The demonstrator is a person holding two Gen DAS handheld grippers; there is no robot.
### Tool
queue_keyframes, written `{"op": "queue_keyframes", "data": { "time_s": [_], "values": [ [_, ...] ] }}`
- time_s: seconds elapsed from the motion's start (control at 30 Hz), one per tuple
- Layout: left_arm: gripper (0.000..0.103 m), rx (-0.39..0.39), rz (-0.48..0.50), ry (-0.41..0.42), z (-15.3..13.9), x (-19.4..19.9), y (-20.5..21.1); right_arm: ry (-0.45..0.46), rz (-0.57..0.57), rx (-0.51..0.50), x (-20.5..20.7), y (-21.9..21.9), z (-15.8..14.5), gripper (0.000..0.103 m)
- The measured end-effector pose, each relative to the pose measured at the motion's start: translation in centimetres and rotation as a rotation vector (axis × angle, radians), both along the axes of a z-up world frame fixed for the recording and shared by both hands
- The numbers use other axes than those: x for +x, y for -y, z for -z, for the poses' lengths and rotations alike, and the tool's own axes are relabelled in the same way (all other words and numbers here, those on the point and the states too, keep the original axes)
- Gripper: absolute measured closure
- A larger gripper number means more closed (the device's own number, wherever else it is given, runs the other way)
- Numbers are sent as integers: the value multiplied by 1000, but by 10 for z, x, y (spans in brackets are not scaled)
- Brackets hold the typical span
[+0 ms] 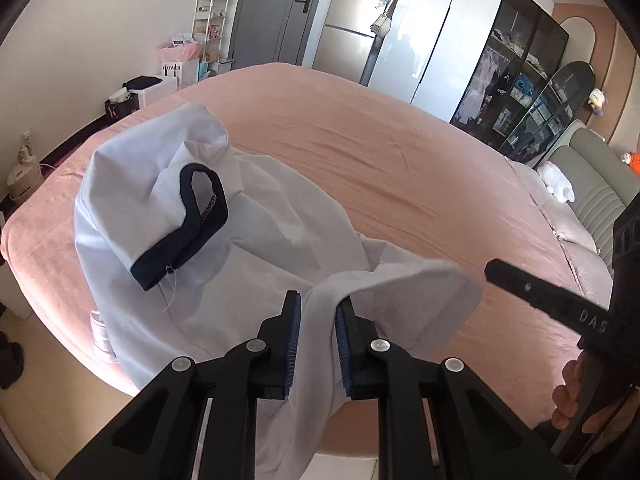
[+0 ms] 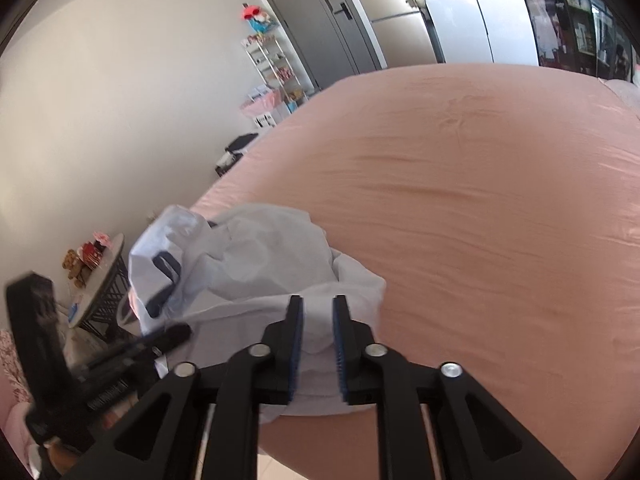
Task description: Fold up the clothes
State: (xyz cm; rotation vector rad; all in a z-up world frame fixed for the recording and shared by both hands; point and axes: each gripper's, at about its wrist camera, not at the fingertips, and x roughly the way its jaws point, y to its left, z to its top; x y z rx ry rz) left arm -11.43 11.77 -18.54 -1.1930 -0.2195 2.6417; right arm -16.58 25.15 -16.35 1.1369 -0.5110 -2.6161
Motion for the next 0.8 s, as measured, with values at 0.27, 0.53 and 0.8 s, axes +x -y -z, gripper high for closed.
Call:
{"op": "queue_keyframes", "data": {
  "time_s": [0.27,0.53,0.8],
  "values": [
    [88,7,-11,38,12,-9,0,88,19,69,8,2,33,42],
    [88,42,4,42,12,-16,2,129,-13,232,6,11,78,35],
    [88,14,35,28,10,-13,-4,177,12,186,-40,10,106,35]
  ]
}}
